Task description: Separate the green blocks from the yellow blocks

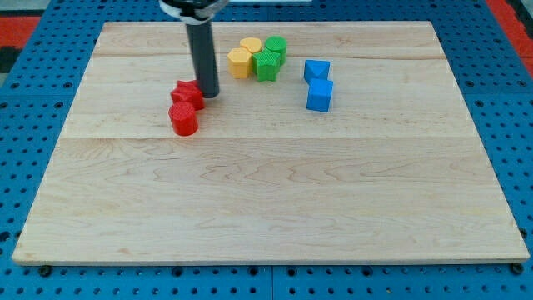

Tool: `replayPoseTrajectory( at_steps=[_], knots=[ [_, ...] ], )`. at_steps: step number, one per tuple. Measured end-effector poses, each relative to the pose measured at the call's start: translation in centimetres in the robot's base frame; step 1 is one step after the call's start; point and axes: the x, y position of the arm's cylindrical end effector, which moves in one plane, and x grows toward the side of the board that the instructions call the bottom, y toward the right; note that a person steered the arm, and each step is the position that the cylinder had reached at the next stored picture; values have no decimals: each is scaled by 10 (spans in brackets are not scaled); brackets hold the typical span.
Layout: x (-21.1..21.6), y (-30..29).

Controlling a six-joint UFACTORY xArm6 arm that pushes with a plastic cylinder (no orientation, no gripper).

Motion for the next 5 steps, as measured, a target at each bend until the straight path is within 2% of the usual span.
replayPoseTrajectory(
  at_steps=[2, 5],
  knots=[
    [-31, 73],
    [-63, 92]
  ],
)
